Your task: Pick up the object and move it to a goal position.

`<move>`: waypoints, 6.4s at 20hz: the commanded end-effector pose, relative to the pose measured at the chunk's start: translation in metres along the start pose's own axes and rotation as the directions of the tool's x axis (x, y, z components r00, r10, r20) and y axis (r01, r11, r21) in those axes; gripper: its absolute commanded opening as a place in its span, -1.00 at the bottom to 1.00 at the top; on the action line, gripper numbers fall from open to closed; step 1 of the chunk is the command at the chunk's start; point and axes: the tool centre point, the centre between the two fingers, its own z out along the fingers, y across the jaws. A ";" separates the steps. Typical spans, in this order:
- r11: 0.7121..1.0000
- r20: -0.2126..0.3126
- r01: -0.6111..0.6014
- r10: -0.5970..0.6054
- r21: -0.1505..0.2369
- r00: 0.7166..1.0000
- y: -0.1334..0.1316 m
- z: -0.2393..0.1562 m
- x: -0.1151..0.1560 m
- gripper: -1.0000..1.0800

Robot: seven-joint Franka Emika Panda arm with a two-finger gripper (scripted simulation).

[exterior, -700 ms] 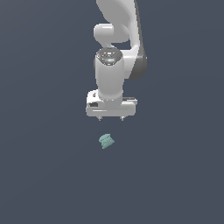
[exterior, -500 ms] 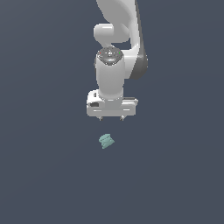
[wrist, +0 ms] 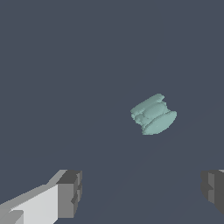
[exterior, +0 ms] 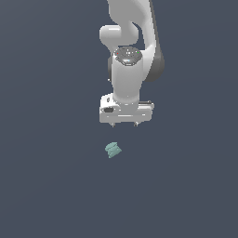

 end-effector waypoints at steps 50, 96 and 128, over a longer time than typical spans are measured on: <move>0.518 0.003 -0.855 0.856 -0.023 0.518 0.059 0.094 0.038 0.92; 0.512 0.004 -0.859 0.859 -0.022 0.512 0.089 0.106 0.013 -1.00; 0.512 0.003 -0.859 0.859 -0.023 0.512 0.239 -0.098 -0.104 -1.00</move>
